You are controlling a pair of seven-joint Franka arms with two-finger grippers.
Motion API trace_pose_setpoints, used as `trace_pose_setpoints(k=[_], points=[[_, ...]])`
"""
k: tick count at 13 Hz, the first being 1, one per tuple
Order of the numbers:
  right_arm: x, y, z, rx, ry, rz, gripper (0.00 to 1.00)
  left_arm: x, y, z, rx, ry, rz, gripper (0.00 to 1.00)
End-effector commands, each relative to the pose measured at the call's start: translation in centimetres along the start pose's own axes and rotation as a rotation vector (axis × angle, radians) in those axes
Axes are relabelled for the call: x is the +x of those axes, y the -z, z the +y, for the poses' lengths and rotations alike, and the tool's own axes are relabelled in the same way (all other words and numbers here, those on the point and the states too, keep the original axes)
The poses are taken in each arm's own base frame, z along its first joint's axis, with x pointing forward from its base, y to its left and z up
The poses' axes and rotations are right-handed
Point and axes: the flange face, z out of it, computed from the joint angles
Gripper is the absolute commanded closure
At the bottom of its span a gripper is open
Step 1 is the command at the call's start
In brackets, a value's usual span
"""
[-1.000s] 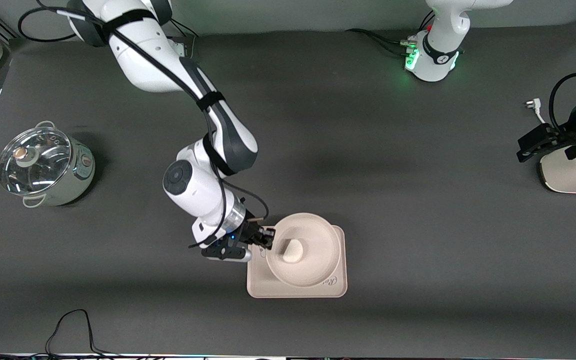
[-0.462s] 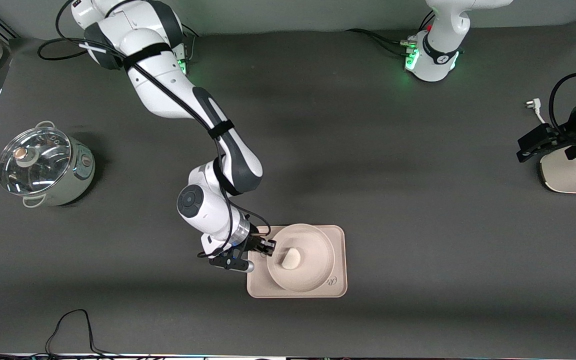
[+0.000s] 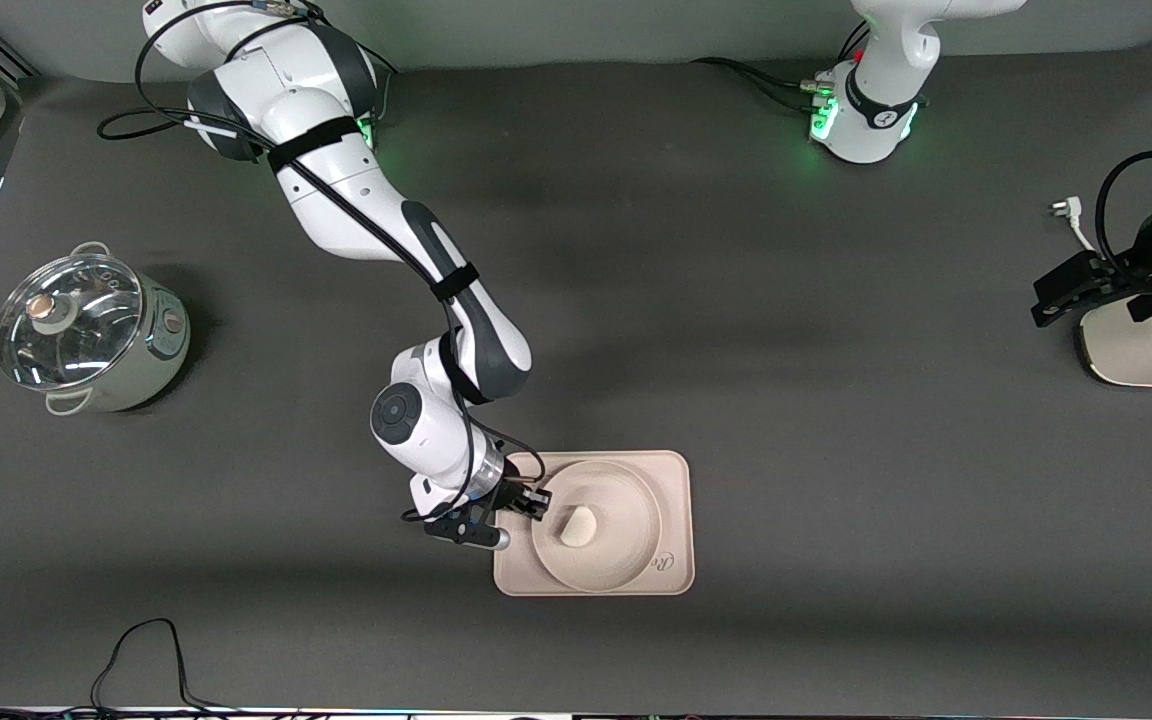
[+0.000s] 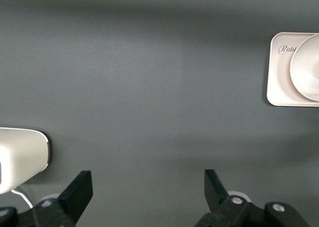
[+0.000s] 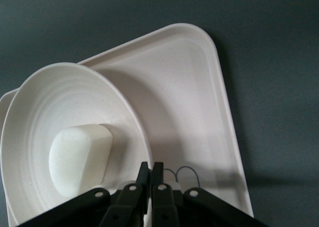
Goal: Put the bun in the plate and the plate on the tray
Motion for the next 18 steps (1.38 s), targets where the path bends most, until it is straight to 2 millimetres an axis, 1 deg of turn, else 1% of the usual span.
trace_pose_setpoints(k=[1,2,3,4,6,7,8,10,11,12,13,14,16,17,18], points=[[0.7,0.1,-0.4,0.037,0.008,0.015,0.84,0.3,0.6,0.1,0.003,-0.009,0.016,0.0],[0.7,0.1,-0.5,0.04,0.006,0.013,0.42,0.3,0.5,0.1,0.003,-0.009,0.016,0.0],[0.8,0.6,-0.7,0.044,0.005,0.017,0.0,0.3,0.5,0.1,0.003,-0.011,0.016,0.0],[0.9,1.1,-1.0,0.048,0.0,0.014,0.0,0.3,0.5,0.1,0.003,-0.009,0.014,0.0],[1.3,3.3,-2.1,0.064,-0.003,0.016,0.0,0.3,0.5,0.1,0.003,-0.011,0.016,0.0],[1.2,4.4,-2.7,0.057,-0.006,-0.03,0.0,0.3,0.5,0.1,0.002,-0.011,0.014,0.0],[1.4,6.3,-3.4,0.05,-0.01,-0.063,0.0,0.3,0.5,0.1,0.002,-0.009,0.016,0.0],[1.4,11.6,-5.2,0.042,-0.016,-0.128,0.0,0.3,0.5,0.1,0.002,-0.011,0.016,0.0],[2.1,14.8,-5.0,0.02,-0.014,-0.149,0.0,0.3,0.5,0.1,0.002,-0.009,0.014,0.0],[2.0,18.4,-5.2,-0.006,0.008,-0.177,0.0,0.3,0.5,0.1,0.002,-0.011,0.016,0.0],[2.5,22.6,-4.6,-0.051,0.039,-0.169,0.0,0.3,0.5,0.1,0.002,-0.011,0.016,0.0],[3.2,27.0,-2.9,-0.113,0.067,-0.159,0.0,0.3,0.5,0.1,0.002,-0.011,0.016,0.0],[3.1,34.6,-0.7,-0.184,0.099,-0.204,0.0,0.3,0.5,0.0,0.002,-0.009,0.014,0.0],[2.8,38.2,0.9,-0.213,0.127,-0.244,0.0,0.3,0.5,0.1,0.002,-0.011,0.014,0.0],[2.4,42.0,3.2,-0.245,0.18,-0.257,0.0,0.3,0.5,0.1,0.002,-0.011,0.014,0.0]])
